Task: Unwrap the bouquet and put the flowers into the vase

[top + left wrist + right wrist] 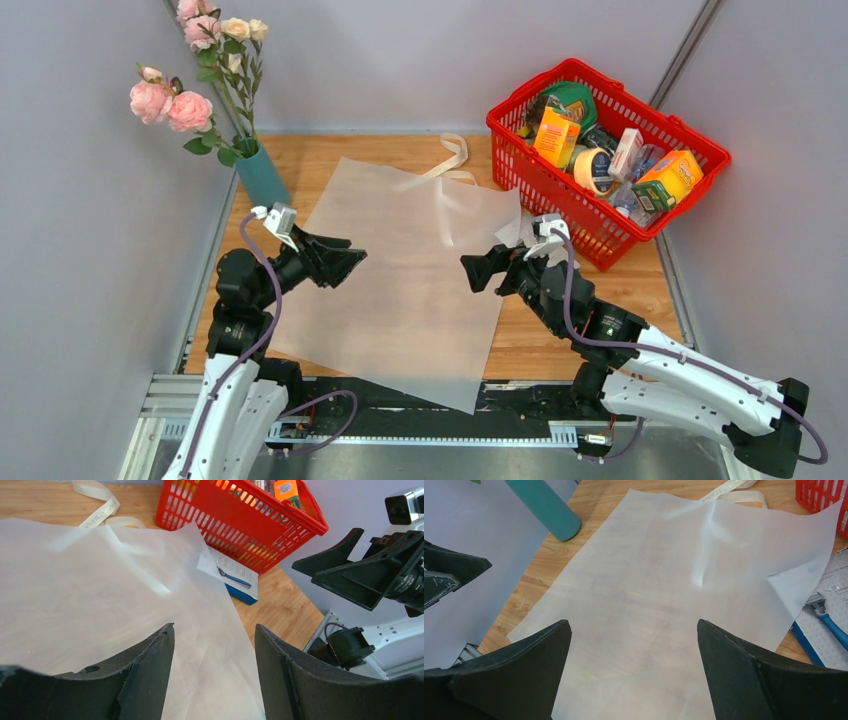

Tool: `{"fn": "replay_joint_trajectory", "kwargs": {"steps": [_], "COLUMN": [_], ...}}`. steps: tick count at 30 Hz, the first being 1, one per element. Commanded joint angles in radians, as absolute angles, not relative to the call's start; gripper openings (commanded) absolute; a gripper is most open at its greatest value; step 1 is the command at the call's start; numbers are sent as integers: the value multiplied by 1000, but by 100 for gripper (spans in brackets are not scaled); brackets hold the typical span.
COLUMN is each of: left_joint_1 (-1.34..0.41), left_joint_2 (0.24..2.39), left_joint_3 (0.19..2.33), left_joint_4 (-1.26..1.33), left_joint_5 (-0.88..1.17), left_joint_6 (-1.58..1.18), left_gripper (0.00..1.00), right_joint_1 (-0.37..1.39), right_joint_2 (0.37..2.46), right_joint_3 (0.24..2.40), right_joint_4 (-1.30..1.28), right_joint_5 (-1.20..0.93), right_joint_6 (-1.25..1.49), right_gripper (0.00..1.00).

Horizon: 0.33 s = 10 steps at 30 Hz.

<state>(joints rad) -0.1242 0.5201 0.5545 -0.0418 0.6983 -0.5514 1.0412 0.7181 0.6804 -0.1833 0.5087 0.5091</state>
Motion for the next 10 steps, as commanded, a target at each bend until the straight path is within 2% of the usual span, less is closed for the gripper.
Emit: {"fn": "replay_joint_trajectory", "kwargs": {"steps": [1,10], "left_joint_1": [-127,-129], "left_joint_2": [523,531], "left_joint_3": [560,552], "left_joint_4": [-29,-29], "left_joint_5": [701,706], "left_joint_6": [-537,-554], "left_gripper": [68,68], "right_joint_1": [1043,1043], "right_joint_2": [716,730], "right_joint_3": [693,701], "right_joint_4": [-184,-184], "right_joint_5": [537,549], "right_joint_6": [522,529], "right_gripper": [100,100]}}
